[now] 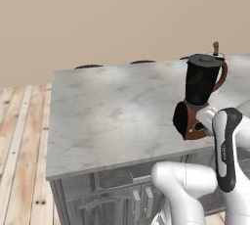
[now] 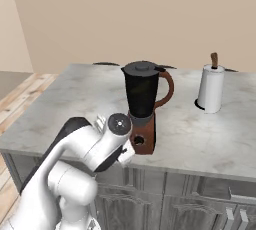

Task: Grab the onion and lemon wedge from the fridge, place them in the blender, close the lid, and turn on the blender to create a marinade.

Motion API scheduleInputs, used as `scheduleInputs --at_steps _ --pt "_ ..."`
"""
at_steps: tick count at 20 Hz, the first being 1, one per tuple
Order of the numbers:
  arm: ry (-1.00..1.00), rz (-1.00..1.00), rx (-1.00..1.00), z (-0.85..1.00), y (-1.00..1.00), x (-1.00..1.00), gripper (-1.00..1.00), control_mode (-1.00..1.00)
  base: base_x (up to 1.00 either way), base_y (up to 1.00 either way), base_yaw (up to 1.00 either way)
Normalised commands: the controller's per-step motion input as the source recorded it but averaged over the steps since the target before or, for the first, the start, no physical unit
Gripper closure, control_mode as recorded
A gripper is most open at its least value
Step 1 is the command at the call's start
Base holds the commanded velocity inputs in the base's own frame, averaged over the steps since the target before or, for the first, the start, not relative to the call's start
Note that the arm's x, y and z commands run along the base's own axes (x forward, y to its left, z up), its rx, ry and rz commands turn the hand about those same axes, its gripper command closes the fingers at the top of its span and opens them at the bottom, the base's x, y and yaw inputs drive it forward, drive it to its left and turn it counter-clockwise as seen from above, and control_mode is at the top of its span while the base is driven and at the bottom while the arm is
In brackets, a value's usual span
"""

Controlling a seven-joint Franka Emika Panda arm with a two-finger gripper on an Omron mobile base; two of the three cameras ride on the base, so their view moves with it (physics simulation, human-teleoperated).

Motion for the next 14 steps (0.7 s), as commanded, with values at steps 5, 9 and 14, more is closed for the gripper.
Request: scheduleInputs --at_steps 5,9,14 --pt "0.0 -0.12 0.46 -0.6 -0.76 -0.14 1.0 -1.0 0.0 0.0 0.0" --pt "-0.03 -0.01 0.51 -0.34 -0.9 -0.6 1.0 -1.0 0.0 0.0 0.0" --pt "-0.06 -0.01 0.38 0.0 -0.05 -0.05 1.0 -1.0 0.0 0.0 0.0"
